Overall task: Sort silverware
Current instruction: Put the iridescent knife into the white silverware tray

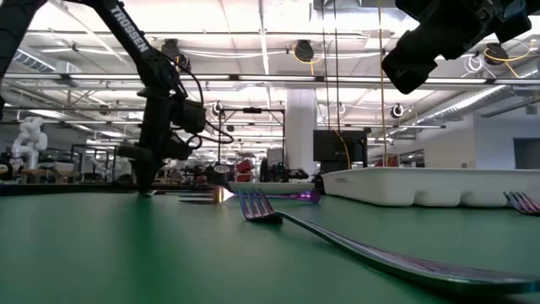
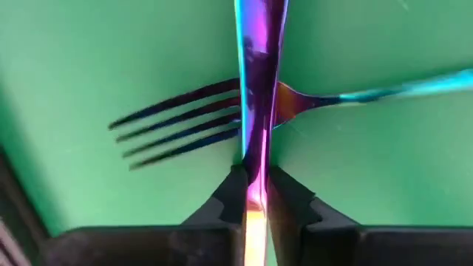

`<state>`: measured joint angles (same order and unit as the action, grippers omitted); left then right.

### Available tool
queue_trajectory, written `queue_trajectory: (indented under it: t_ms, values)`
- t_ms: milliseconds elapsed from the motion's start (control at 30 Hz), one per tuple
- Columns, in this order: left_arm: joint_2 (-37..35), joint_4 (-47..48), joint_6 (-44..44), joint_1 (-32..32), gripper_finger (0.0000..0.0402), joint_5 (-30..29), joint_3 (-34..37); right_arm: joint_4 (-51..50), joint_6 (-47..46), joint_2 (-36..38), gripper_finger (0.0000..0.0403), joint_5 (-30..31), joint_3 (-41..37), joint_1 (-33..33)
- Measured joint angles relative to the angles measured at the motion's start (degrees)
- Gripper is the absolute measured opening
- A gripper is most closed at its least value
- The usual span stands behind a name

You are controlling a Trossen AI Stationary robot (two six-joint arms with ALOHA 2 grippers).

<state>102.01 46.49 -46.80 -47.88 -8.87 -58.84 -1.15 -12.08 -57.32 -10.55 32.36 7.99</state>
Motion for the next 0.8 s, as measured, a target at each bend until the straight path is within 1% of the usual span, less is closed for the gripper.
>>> queue_trajectory:
  t_ms: [100,267,533,667,800]
  values:
    - [-0.10,-0.08,1.42,0.26,0.0021,-0.51,-0.70,0.00,0.01,0.00,0.0104,0.02,0.02,-0.01]
    - [-0.83,0.68,2.96,1.23,0.0017,-0.92,-1.46,0.00,0.72,0.00,0.0104,0.01,0.02,-0.02]
    - [-4.57,1.79,2.96,4.64,0.0016,-0.65,-1.93,-0.01,0.79,-0.01,0.0104,0.02,0.02,-0.02]
    - [-6.53,3.34,2.98,6.19,0.0004,-0.67,-1.93,0.00,0.79,0.00,0.0104,0.02,0.02,-0.02]
    - [-8.60,3.38,4.05,7.56,0.0002,-0.71,-2.02,0.02,0.79,-0.01,0.0104,0.04,0.02,-0.02]
